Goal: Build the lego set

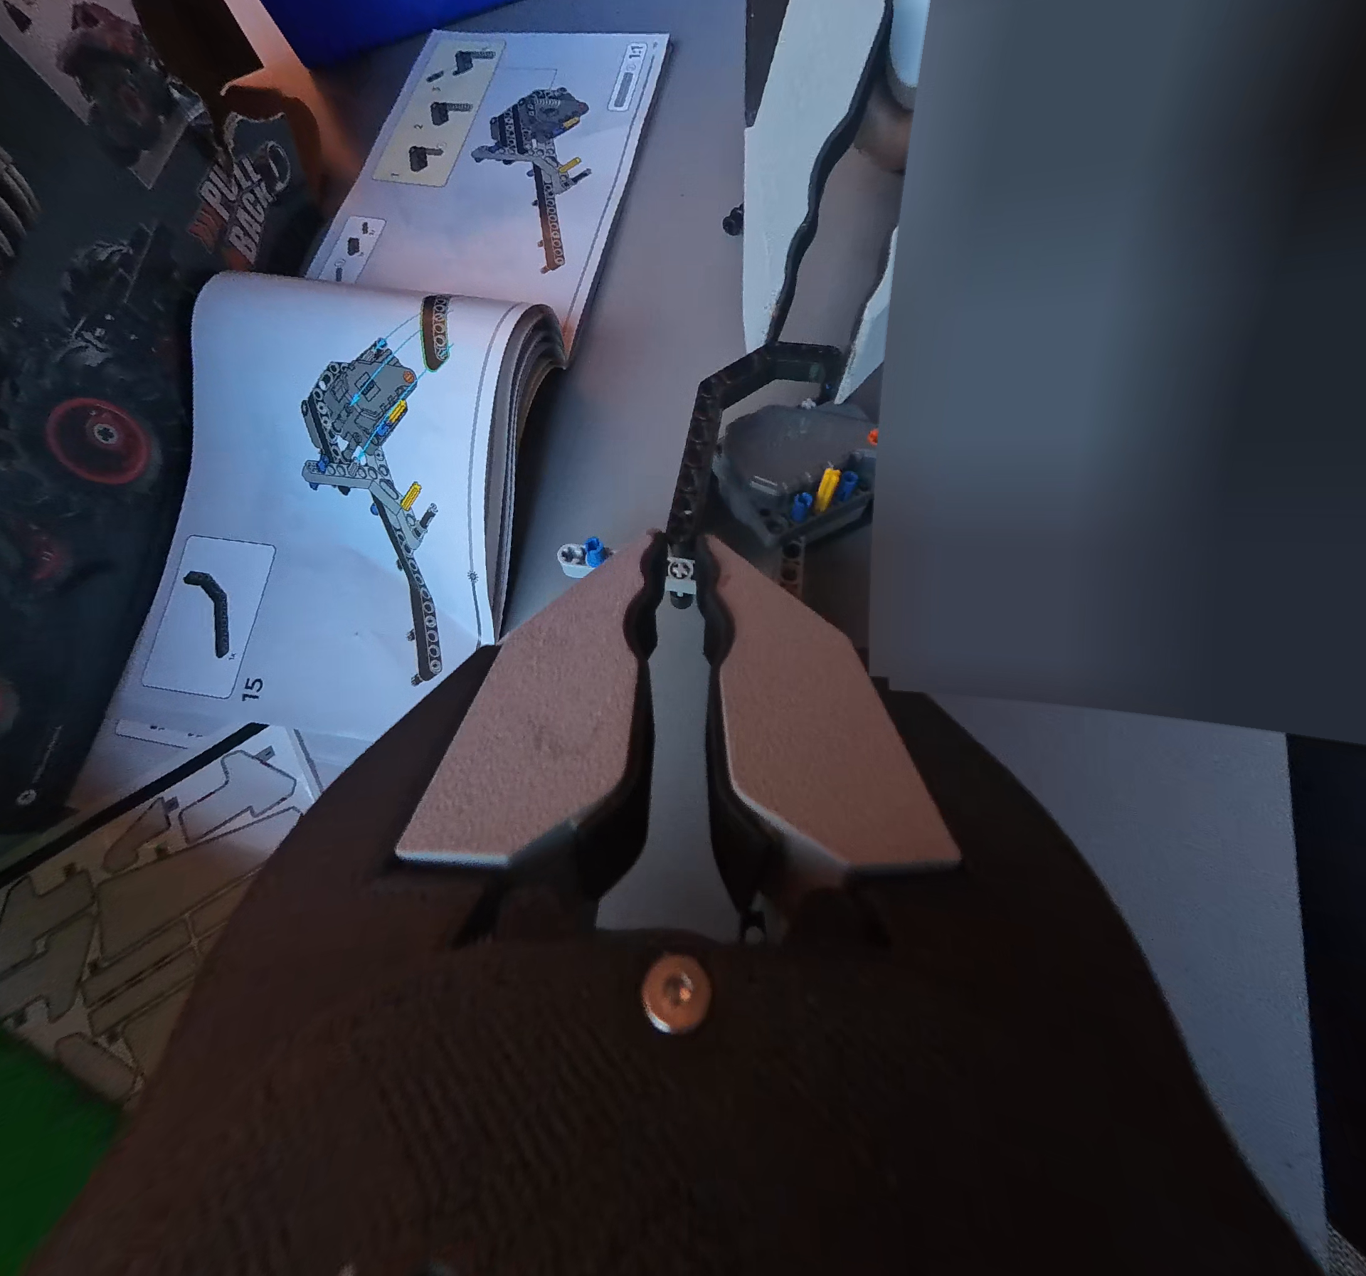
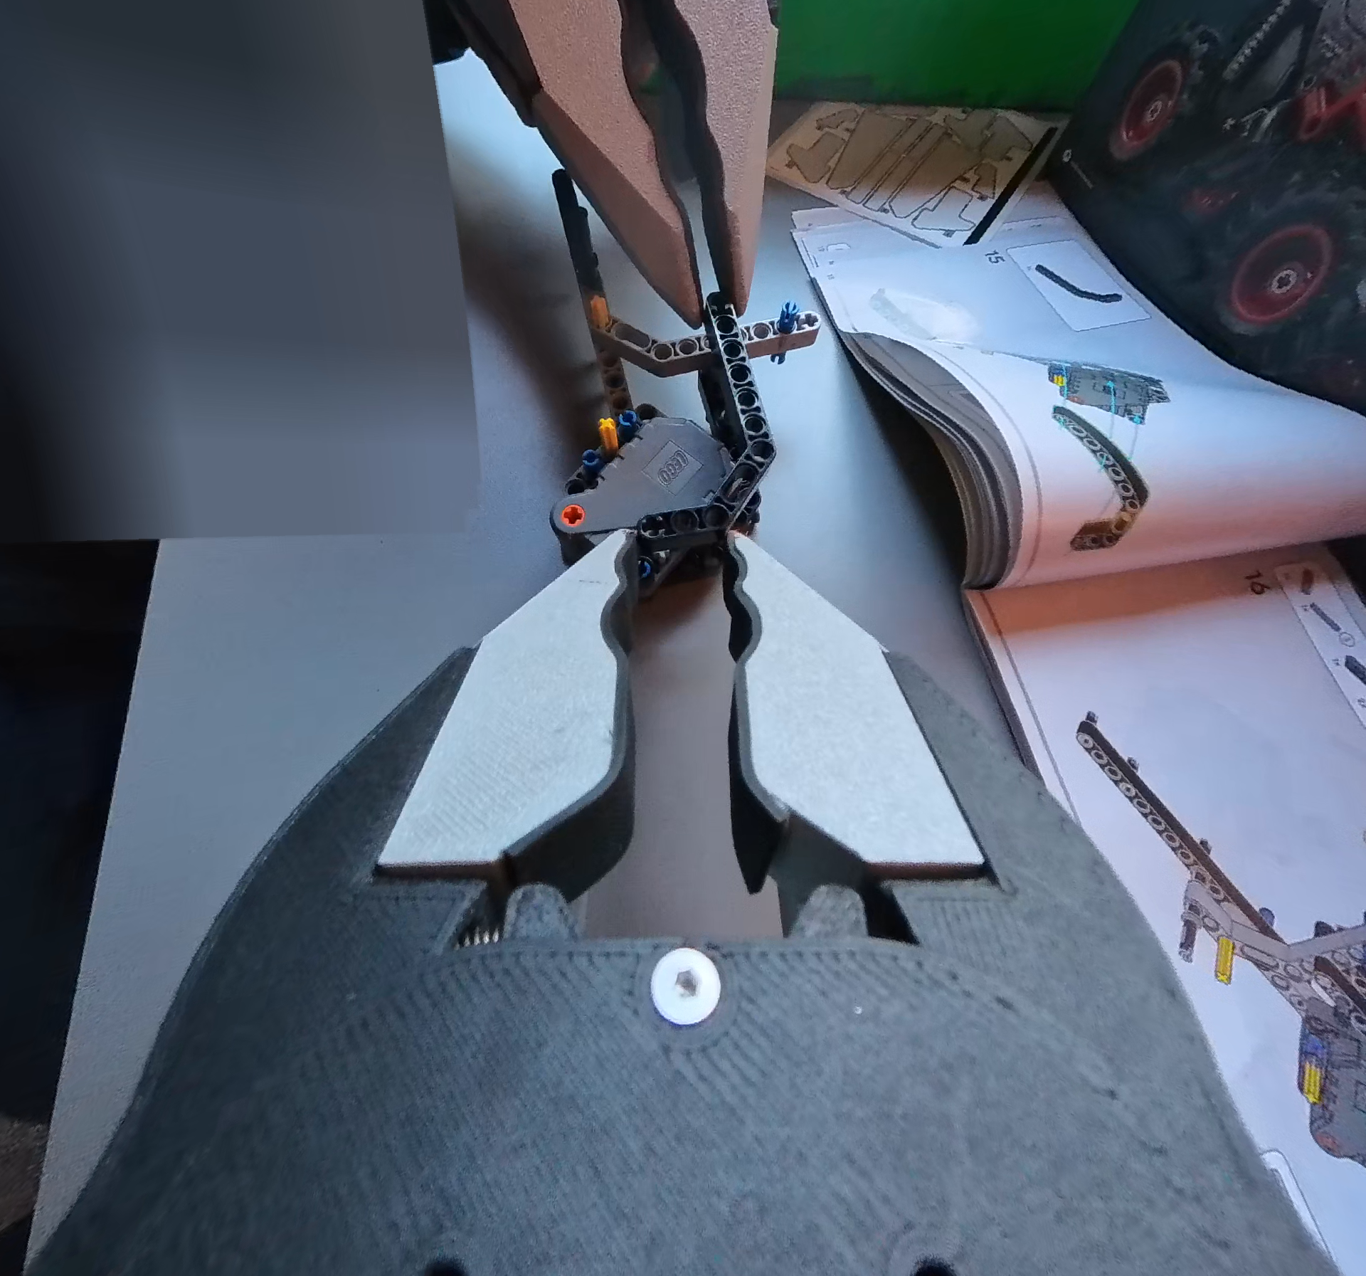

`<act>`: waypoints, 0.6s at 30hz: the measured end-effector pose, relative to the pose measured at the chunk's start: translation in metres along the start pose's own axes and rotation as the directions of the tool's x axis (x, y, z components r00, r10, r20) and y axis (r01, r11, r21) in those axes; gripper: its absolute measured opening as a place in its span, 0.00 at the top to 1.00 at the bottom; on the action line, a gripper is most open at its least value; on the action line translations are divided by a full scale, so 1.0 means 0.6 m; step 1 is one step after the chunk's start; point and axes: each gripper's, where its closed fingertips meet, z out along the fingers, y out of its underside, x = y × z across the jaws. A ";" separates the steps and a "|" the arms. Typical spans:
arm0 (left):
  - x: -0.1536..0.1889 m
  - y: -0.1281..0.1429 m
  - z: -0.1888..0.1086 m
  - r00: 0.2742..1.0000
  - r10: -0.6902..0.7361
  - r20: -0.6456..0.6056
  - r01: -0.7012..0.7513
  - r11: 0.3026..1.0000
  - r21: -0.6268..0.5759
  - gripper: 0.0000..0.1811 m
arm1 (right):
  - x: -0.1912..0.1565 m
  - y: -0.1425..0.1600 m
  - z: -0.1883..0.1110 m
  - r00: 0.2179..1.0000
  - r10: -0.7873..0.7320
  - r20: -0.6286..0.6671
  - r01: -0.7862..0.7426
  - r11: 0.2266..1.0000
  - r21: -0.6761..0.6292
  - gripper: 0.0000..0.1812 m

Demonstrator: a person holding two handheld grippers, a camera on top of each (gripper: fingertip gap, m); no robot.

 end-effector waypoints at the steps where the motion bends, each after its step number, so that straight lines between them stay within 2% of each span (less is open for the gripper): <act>1: 0.000 0.000 0.000 1.000 0.001 0.001 -0.001 1.000 0.000 0.98 | 0.000 0.000 0.000 1.000 0.000 0.001 0.000 1.000 0.000 0.90; 18: -0.003 0.002 -0.001 1.000 -0.002 -0.001 0.002 1.000 0.001 0.98 | -0.004 -0.001 0.003 1.000 0.014 0.022 -0.015 1.000 0.010 0.89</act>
